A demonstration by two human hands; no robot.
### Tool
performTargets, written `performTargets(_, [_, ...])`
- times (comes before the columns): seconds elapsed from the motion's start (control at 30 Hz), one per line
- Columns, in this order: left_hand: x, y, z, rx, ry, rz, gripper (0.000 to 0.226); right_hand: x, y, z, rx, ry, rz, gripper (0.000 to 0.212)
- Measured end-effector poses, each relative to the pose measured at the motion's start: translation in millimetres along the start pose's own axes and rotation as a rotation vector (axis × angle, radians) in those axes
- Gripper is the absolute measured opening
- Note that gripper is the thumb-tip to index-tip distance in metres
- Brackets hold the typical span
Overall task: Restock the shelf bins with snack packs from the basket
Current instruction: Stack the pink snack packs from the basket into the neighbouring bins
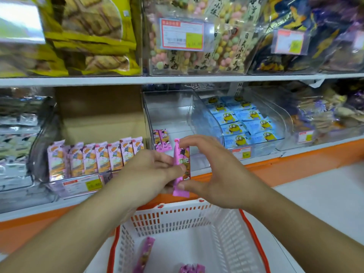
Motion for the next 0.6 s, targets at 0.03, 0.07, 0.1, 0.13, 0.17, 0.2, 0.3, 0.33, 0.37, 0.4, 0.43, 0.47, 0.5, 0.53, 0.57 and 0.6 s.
performTargets(0.03, [-2,-3,0,-0.006,0.002,-0.001,0.019,-3,-6,-1,0.004,0.011,-0.012,0.073])
performTargets(0.07, [-4,-7,1,-0.01,0.005,0.003,0.02,-6,-13,0,0.008,0.023,-0.031,0.072])
performTargets(0.1, [-4,-12,3,-0.014,0.003,0.01,0.02,-9,-19,0,0.008,0.028,-0.053,0.072])
performTargets(0.13, [-5,-18,5,-0.02,-0.01,0.007,0.017,-13,-26,1,0.004,0.019,-0.076,0.07])
performTargets(0.17, [-7,-24,7,-0.033,-0.037,-0.013,0.012,-17,-34,1,-0.004,-0.001,-0.096,0.07])
performTargets(0.2, [-10,-31,11,-0.058,-0.097,-0.058,0.008,-21,-43,2,-0.02,-0.023,-0.114,0.07])
performTargets(0.3, [-21,-46,29,-0.217,-0.508,-0.321,0.017,-39,-77,4,-0.061,-0.041,-0.146,0.073])
performTargets(0.33, [-25,-48,33,-0.263,-0.657,-0.421,0.023,-45,-89,2,-0.039,-0.01,-0.161,0.076])
performTargets(0.37, [-26,-51,37,-0.289,-0.779,-0.509,0.03,-52,-102,-1,0.003,0.027,-0.181,0.079])
performTargets(0.4, [-25,-53,39,-0.295,-0.875,-0.558,0.037,-59,-113,-7,0.052,0.056,-0.198,0.081])
performTargets(0.43, [-22,-57,42,-0.294,-0.957,-0.574,0.044,-67,-124,-14,0.096,0.078,-0.214,0.081])
performTargets(0.47, [-19,-59,44,-0.287,-1.02,-0.568,0.051,-75,-134,-22,0.128,0.102,-0.227,0.082])
performTargets(0.5, [-16,-61,46,-0.271,-1.058,-0.562,0.055,-83,-142,-30,0.149,0.127,-0.236,0.081])
performTargets(0.53, [-14,-63,47,-0.256,-1.078,-0.56,0.058,-91,-150,-39,0.165,0.152,-0.239,0.081])
performTargets(0.57, [-14,-62,47,-0.249,-1.089,-0.565,0.059,-99,-156,-48,0.182,0.175,-0.243,0.08])
performTargets(0.6, [-14,-62,48,-0.247,-1.095,-0.569,0.06,-105,-161,-56,0.201,0.2,-0.244,0.081])
Point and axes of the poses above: each hand's wrist, its own y-axis away from the middle knuckle, its own z-axis out of the back of the hand, x = y × z, the point moved 5 cm from there along -y, towards the middle knuckle, and after that the axes turned 6 degrees about y, right-handed, at the moved point
